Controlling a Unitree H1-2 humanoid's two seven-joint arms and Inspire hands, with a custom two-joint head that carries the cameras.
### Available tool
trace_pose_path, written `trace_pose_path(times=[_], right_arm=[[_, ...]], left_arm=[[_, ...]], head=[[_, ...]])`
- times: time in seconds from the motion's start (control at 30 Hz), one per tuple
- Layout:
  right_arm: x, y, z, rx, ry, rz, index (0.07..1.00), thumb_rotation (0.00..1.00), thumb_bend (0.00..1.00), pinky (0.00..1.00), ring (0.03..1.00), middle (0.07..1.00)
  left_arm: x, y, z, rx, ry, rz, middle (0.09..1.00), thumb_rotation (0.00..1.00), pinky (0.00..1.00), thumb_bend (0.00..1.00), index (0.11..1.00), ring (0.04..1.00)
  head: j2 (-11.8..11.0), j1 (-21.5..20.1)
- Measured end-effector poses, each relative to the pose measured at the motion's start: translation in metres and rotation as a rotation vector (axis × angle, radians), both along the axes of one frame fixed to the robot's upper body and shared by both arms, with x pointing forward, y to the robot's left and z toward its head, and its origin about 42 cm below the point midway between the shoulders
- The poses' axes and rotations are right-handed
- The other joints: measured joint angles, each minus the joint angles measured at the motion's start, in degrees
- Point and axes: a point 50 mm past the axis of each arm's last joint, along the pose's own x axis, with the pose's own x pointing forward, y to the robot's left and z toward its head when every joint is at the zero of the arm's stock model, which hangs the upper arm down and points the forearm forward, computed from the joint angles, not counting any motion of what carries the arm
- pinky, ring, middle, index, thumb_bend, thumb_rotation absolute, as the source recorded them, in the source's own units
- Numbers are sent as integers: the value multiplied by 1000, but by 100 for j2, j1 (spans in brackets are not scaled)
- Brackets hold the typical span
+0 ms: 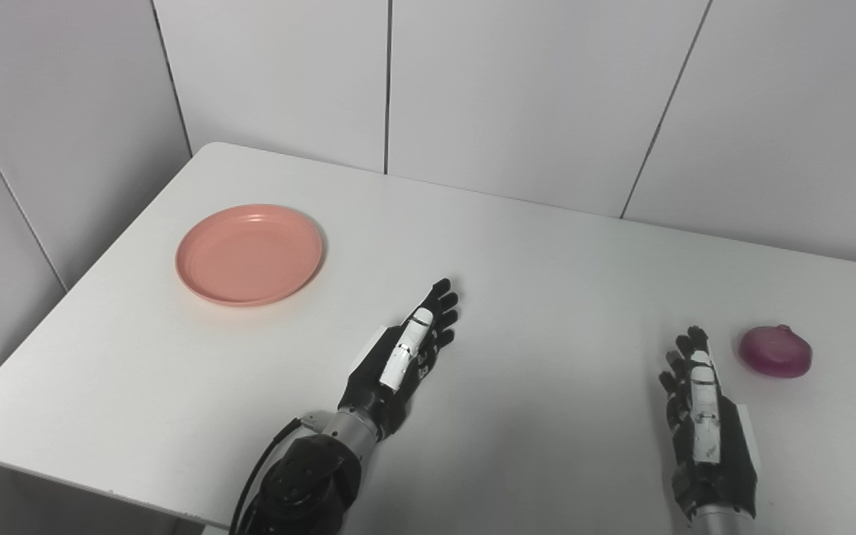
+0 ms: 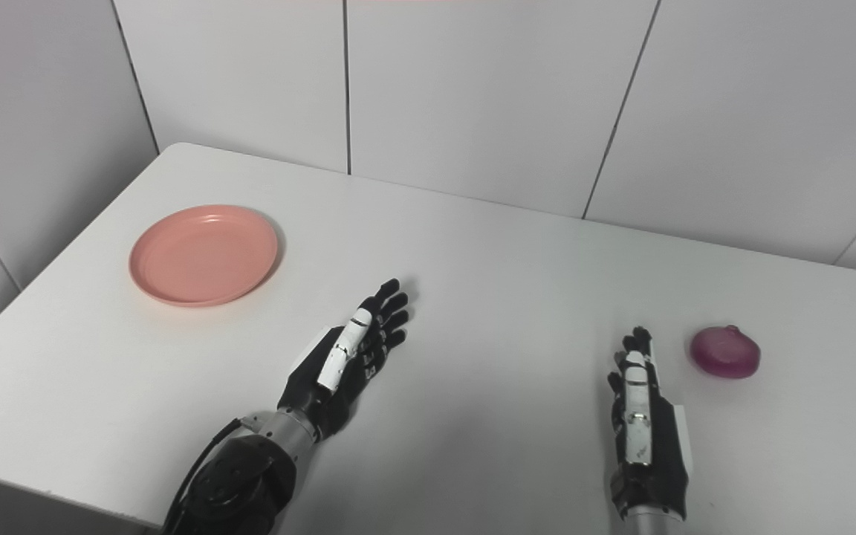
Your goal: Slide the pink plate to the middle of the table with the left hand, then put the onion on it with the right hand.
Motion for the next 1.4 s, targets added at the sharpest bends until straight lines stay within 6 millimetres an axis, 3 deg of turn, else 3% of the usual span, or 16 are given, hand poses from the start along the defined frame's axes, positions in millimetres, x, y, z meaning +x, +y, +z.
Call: trace_pose_path(times=[0.47, 0.7, 1.4], right_arm=[[0, 1, 0, 4, -1, 9, 1000, 1000, 127, 1000, 1000, 1000], [0, 1, 0, 20, 0, 14, 1000, 1000, 122, 1000, 1000, 1000], [-1, 1, -4, 26, 12, 30, 1000, 1000, 109, 1000, 1000, 1000]], left_arm=[[1, 5, 0, 12, -3, 21, 1000, 1000, 1000, 469, 1000, 999], [10, 20, 9, 30, -36, 56, 987, 996, 984, 483, 976, 971], [59, 64, 90, 79, -251, 135, 975, 1000, 975, 424, 965, 965]], head=[[-105, 131], [-141, 158], [-334, 334]])
